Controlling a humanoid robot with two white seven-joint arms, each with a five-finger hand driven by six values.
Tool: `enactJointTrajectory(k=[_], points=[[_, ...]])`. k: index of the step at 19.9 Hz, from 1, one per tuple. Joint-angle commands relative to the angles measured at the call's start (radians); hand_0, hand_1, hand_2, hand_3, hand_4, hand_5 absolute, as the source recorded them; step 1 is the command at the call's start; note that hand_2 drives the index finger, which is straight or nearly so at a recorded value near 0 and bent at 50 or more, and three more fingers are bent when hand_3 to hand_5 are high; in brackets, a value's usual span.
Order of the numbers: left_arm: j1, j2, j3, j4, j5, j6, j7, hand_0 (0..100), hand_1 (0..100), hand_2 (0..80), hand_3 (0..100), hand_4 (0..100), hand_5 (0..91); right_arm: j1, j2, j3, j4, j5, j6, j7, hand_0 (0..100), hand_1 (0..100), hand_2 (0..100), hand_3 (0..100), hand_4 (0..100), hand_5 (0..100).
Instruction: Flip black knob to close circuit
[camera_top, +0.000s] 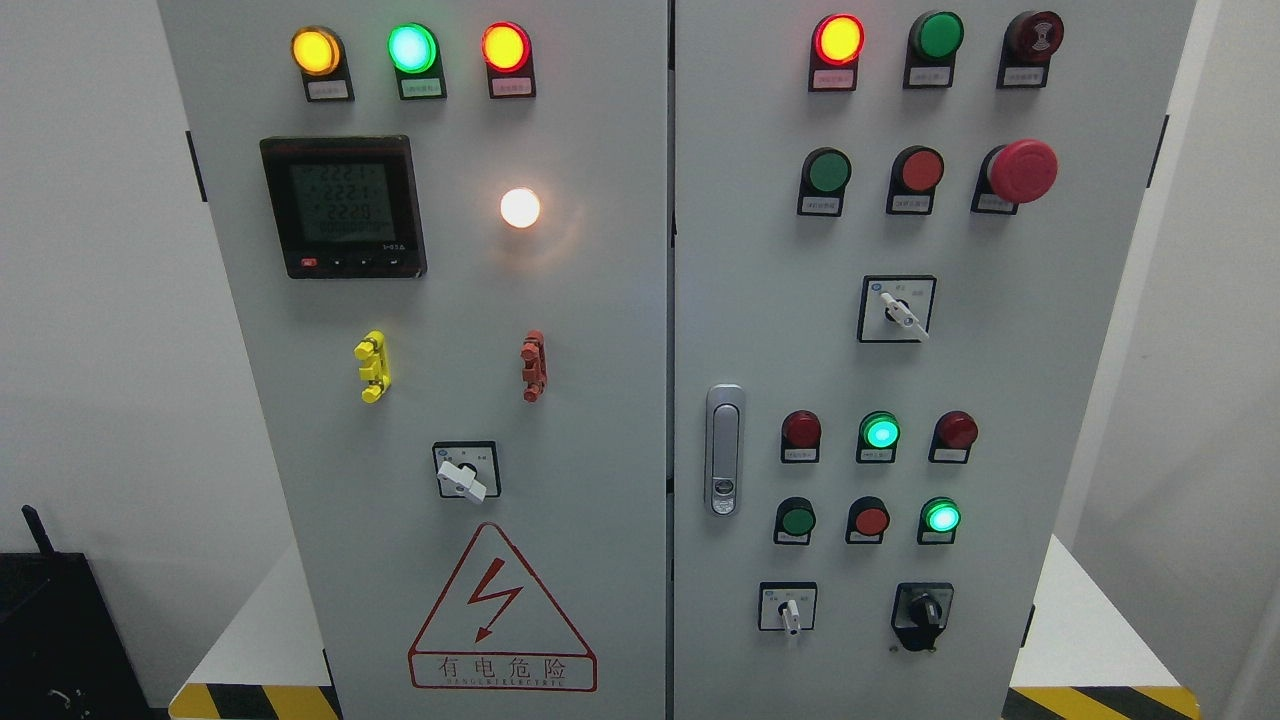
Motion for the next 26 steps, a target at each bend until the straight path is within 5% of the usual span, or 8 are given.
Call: enactJointTrajectory(k=[1, 3, 5, 7, 10, 15, 18, 26], points=[[0.000, -0.001, 0.011, -0.006, 0.008, 0.002, -0.001, 0, 0, 0.0, 4, 2, 0.0, -0.060, 0.015, -0.154, -0.463, 0.362, -0.005, -0.028, 0, 2, 4, 24, 15, 0], [0.000, 0.001, 0.011, -0.006, 0.008, 0.000, -0.001, 0, 0, 0.0, 5, 2, 0.0, -0.106, 0.013, -0.192, -0.501, 0.503, -0.003, -0.094, 0, 5, 17, 39, 26, 6], [0.000, 0.001, 0.011, -0.006, 0.008, 0.000, -0.001, 0, 0, 0.0, 5, 2, 0.0, -0.135, 0.013, -0.223, -0.570, 0.574, 0.009, -0.107, 0, 10, 33, 56, 43, 30], [0.000, -0.001, 0.011, -0.006, 0.008, 0.002, -0.001, 0, 0, 0.0, 5, 2, 0.0, -0.201, 0.008, -0.244, -0.599, 0.622, 0.015, -0.111, 0, 13, 41, 66, 52, 41], [0.000, -0.001, 0.011, -0.006, 0.008, 0.000, -0.001, 0, 0, 0.0, 5, 2, 0.0, -0.299, -0.011, -0.298, -0.599, 0.735, 0.020, -0.093, 0, 18, 54, 77, 64, 52], [0.000, -0.001, 0.011, -0.006, 0.008, 0.000, -0.001, 0, 0, 0.0, 5, 2, 0.0, -0.423, -0.091, -0.309, -0.601, 0.873, 0.070, -0.021, 0, 17, 83, 100, 80, 73], [0.000, 0.001, 0.012, -0.004, 0.008, 0.000, -0.001, 0, 0, 0.0, 5, 2, 0.0, -0.491, -0.107, -0.301, -0.601, 0.920, 0.157, 0.089, 0, 6, 89, 100, 82, 77], [0.000, -0.001, 0.011, -0.006, 0.008, 0.002, -0.001, 0, 0, 0.0, 5, 2, 0.0, -0.603, -0.107, -0.142, -0.601, 1.169, 0.401, 0.157, 0, 0, 93, 100, 83, 80]])
